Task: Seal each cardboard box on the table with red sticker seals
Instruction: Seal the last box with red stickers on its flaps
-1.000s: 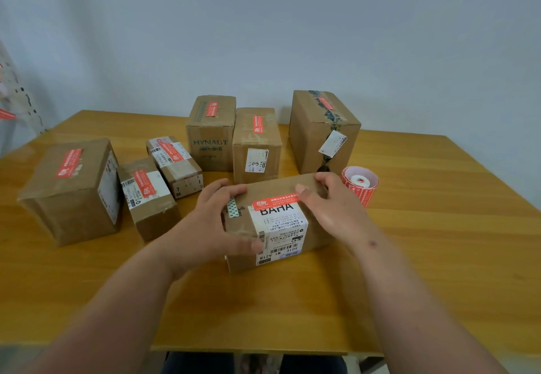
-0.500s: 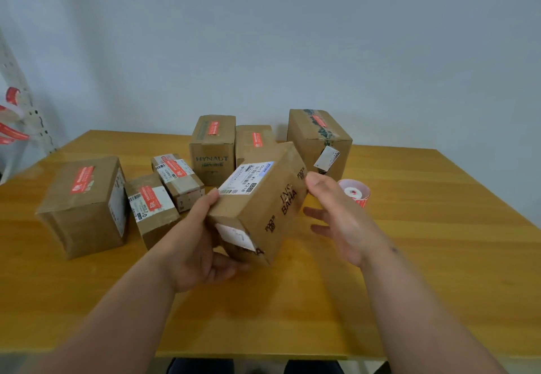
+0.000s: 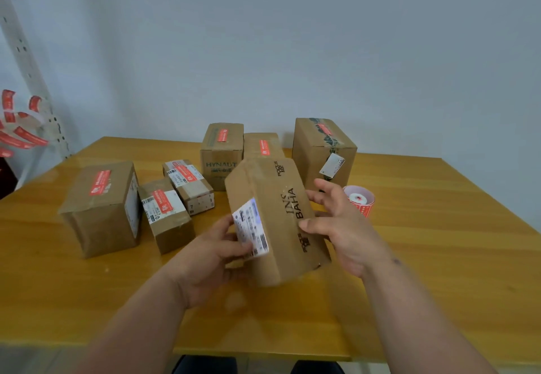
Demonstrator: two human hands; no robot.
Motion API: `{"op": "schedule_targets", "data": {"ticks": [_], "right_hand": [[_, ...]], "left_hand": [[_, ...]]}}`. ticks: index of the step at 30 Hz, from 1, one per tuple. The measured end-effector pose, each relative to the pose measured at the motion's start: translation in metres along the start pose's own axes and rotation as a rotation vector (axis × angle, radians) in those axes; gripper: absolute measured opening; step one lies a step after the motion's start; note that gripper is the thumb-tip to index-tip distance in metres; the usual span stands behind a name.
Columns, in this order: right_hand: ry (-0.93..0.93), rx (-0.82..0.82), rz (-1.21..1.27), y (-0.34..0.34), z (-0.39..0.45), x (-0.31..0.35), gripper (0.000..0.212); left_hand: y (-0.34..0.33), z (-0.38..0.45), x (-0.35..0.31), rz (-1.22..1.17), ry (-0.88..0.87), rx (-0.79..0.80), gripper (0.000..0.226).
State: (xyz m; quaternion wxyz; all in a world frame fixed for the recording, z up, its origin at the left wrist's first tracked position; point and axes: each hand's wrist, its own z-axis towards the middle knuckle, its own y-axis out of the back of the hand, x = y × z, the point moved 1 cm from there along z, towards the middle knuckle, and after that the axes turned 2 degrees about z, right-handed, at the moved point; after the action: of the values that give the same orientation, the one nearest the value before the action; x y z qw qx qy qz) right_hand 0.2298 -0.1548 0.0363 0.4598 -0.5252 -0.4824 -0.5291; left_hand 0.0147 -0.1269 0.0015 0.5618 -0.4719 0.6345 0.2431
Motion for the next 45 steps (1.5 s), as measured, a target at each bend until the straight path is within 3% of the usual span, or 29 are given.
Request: {"op": "schedule_targets", "data": {"ticks": [5, 8, 12, 15, 23, 30, 36, 41, 45], "right_hand": [[0.123, 0.066, 0.045, 0.002, -0.002, 0.004, 0.063], [0.155, 0.067, -0.068, 0.002, -0.003, 0.006, 0.061], [0.163, 0.078, -0.120, 0.003, -0.004, 0.007, 0.051], [0.179, 0.100, -0.113, 0.003, -0.008, 0.008, 0.045], [0.273, 0.019, -0.009, 0.004, -0.006, 0.022, 0.035], [0.276, 0.053, -0.145, 0.000, -0.011, 0.039, 0.041], [0.253, -0.087, -0.390, 0.002, -0.012, 0.049, 0.020], [0.316, -0.131, -0.714, 0.002, -0.016, 0.066, 0.005], [0.314, -0.072, -0.909, -0.001, -0.024, 0.083, 0.013]], "left_hand": [[-0.001, 0.002, -0.015, -0.107, -0.278, -0.067, 0.053], [-0.003, 0.002, -0.025, -0.025, -0.384, -0.098, 0.045], [-0.007, 0.000, -0.036, 0.090, -0.468, -0.239, 0.050], [-0.014, -0.008, -0.038, 0.194, -0.504, -0.275, 0.034], [-0.025, -0.021, -0.044, 0.424, -0.488, -0.169, 0.103], [-0.020, -0.016, -0.050, 0.398, -0.508, -0.145, 0.088], [-0.024, -0.016, -0.051, 0.317, -0.520, -0.121, 0.066], [-0.032, -0.013, -0.061, 0.408, -0.584, -0.285, 0.042], [-0.031, -0.009, -0.062, 0.516, -0.584, -0.381, 0.027]]}}
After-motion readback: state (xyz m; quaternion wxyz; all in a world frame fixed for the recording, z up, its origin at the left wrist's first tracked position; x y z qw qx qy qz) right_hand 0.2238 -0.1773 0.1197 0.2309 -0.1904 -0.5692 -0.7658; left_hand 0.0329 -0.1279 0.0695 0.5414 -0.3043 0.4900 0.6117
